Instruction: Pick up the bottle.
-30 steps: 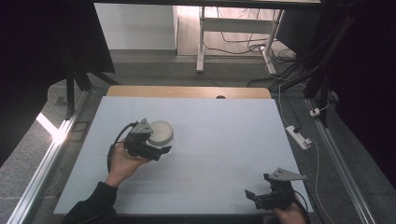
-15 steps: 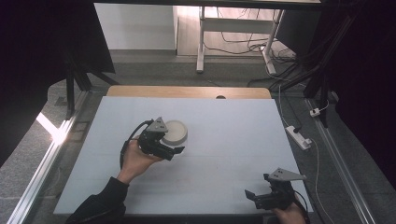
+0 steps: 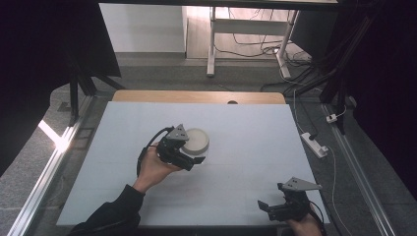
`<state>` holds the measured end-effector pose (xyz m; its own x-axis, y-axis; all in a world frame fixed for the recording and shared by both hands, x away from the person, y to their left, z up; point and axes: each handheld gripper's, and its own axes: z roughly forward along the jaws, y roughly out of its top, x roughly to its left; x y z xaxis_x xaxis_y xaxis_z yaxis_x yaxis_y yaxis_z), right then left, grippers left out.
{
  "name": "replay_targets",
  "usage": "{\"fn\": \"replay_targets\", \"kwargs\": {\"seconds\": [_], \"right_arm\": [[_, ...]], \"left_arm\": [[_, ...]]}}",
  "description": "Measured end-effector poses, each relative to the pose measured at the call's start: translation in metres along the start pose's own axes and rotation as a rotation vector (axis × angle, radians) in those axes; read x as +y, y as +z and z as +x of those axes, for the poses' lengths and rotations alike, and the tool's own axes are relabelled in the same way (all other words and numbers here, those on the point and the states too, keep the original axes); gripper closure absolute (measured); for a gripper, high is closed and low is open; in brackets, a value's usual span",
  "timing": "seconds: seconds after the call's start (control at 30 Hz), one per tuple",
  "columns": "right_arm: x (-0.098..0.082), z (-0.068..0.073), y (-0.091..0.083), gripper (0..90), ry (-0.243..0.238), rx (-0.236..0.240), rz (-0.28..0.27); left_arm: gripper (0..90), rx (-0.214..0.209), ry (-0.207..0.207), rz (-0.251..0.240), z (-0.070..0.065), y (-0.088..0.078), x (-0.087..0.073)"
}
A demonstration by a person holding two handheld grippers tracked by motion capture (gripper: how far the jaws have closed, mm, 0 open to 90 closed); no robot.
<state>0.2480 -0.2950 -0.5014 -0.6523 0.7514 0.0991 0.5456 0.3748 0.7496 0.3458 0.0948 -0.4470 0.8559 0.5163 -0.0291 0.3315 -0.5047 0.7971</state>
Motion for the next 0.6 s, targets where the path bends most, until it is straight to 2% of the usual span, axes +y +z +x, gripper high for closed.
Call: {"fn": "replay_targets", "kwargs": {"seconds": [0.27, 0.6], "right_arm": [[0.0001, 0.0004, 0.0002, 0.0, -0.008, -0.002, 0.001], [-0.0001, 0.0025, -0.0010, 0.0, -0.025, -0.010, -0.008]], "left_arm": [[7.3, -0.020, 0.011, -0.001, -0.0059, 0.0061, 0.0031], [7.3, -0.025, 0.017, 0.007, -0.0082, 0.0105, 0.0013]]}}
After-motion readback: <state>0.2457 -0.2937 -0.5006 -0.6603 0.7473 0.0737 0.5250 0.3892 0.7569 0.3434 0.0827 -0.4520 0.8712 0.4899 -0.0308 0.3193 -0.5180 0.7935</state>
